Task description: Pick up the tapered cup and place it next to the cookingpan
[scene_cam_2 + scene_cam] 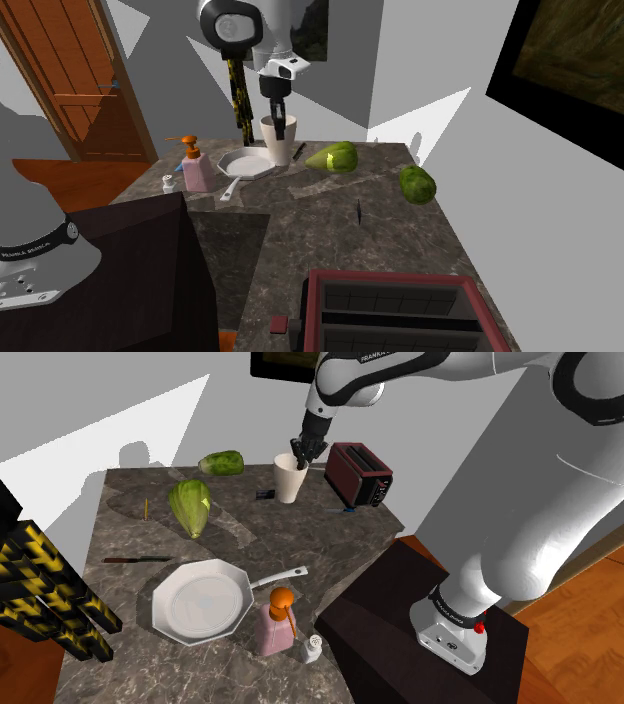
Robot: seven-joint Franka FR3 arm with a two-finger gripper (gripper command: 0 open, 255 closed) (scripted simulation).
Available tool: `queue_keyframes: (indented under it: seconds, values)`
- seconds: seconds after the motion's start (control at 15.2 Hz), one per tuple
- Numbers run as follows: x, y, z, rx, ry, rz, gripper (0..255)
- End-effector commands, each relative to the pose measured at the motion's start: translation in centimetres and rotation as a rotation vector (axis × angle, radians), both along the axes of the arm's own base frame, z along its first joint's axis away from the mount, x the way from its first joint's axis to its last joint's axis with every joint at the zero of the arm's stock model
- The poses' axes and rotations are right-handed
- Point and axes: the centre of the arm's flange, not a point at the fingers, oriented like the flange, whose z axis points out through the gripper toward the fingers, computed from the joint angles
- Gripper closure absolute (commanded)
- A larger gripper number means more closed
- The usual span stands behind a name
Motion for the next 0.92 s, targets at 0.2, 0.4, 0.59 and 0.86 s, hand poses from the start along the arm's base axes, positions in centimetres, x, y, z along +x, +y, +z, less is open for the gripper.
queue_keyframes:
  seconds: [0.2, 0.4, 0.59, 0.86]
  values:
    - [-2.6, 6.3, 0.0, 0.0, -0.001, -0.001, 255]
    - [-4.1, 9.9, 0.0, 0.0, -0.001, -0.001, 255]
    - [-5.6, 13.6, 0.0, 0.0, -0.001, -0.001, 255]
    - [-7.6, 18.5, 0.1, 0.0, -0.001, -0.001, 255]
